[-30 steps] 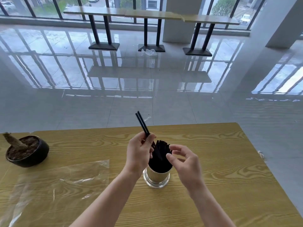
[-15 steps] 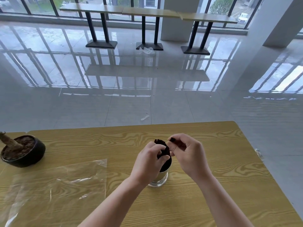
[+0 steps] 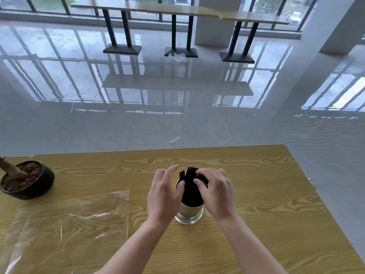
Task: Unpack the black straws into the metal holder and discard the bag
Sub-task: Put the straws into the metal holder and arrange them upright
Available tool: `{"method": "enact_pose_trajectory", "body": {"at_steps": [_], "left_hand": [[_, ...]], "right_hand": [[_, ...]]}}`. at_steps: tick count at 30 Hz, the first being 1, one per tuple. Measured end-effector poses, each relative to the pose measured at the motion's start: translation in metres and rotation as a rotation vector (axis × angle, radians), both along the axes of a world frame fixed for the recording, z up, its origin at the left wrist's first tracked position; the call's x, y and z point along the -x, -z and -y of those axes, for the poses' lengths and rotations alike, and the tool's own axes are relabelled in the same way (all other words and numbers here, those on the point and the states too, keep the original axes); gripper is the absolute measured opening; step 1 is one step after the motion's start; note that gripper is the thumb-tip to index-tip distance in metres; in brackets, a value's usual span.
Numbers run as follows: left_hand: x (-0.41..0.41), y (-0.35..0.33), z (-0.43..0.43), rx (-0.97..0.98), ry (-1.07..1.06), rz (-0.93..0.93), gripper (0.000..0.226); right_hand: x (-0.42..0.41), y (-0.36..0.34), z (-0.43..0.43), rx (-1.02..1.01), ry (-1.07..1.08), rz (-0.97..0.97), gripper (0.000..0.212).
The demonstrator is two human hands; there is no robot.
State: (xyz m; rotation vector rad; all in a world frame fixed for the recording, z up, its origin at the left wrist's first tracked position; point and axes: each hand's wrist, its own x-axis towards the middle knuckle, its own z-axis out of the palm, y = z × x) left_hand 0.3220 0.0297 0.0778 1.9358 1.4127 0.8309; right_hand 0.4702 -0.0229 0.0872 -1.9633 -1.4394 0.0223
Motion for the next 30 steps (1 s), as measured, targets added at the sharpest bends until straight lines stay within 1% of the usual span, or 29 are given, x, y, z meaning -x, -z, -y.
{"method": "enact_pose_trajectory", "body": {"at_steps": [5,7,10,12,15,17,20,25,30], "left_hand": [[-0.009,0.005,-0.005,-0.018,0.150,-0.137,0.061],[-0.009,0.006,-0.006,-0.039,0.205,-0.176,0.062],[-0.007,0.008,-0.007,-0.067,0.254,-0.214,0.064],[-0.005,0.010,-0.008,-0.094,0.259,-0.227,0.066],[-0.005,0.015,-0.009,-0.095,0.253,-0.243,0.067],[-0.006,0.017,-0.009,-0.066,0.241,-0.237,0.068],[-0.006,0.018,-0.009,-0.030,0.218,-0.228,0.069],[-0.002,0.020,-0.008,0.036,0.188,-0.126,0.077],[-0.002,0.025,-0.011,0.168,0.097,0.041,0.065]], "right_hand": [[0.008,0.010,-0.006,0.028,-0.051,0.053,0.033],[0.005,0.008,-0.004,-0.036,-0.055,0.004,0.034],[-0.007,0.006,0.009,-0.136,0.005,-0.082,0.035],[-0.012,0.006,0.018,-0.107,0.047,-0.132,0.041],[-0.012,0.006,0.021,0.029,0.040,-0.144,0.045],[-0.010,0.004,0.014,0.072,0.006,-0.109,0.038],[-0.005,0.003,0.002,0.066,0.001,-0.095,0.030],[-0.006,0.004,-0.001,0.068,-0.017,-0.134,0.042],[-0.012,0.003,-0.004,0.105,-0.089,-0.055,0.035]]}}
